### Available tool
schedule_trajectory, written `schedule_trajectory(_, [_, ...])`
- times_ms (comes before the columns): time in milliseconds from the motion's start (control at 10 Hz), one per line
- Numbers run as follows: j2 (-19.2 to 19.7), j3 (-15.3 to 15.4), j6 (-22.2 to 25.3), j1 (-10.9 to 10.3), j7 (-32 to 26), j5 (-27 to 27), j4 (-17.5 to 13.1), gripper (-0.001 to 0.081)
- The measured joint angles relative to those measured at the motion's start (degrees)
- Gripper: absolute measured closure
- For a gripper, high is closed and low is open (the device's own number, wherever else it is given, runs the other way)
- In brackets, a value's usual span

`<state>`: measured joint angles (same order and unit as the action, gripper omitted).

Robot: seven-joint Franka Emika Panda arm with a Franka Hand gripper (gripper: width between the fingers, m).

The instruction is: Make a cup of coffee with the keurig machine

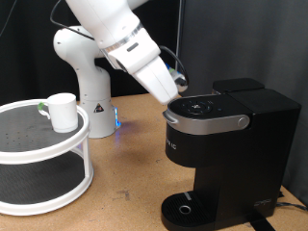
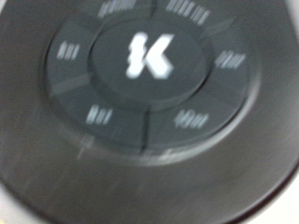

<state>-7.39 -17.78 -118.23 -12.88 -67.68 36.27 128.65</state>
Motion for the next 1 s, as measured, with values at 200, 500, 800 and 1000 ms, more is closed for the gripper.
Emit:
schedule_trajectory(200, [-1.9, -0.5, 0.7, 0.0, 0.0, 4.7, -0.5, 0.0806])
schedule_trajectory(500, [-2.7, -0.9, 0.0, 0.0, 0.8, 6.0, 0.0, 0.0806])
schedule_trajectory(800, [-6.5, -1.8, -2.4, 0.6, 1.8, 10.9, 4.8, 0.0806])
schedule_trajectory(1000, [-8.9, -3.4, 6.2, 2.3, 1.8, 5.2, 5.6, 0.0806])
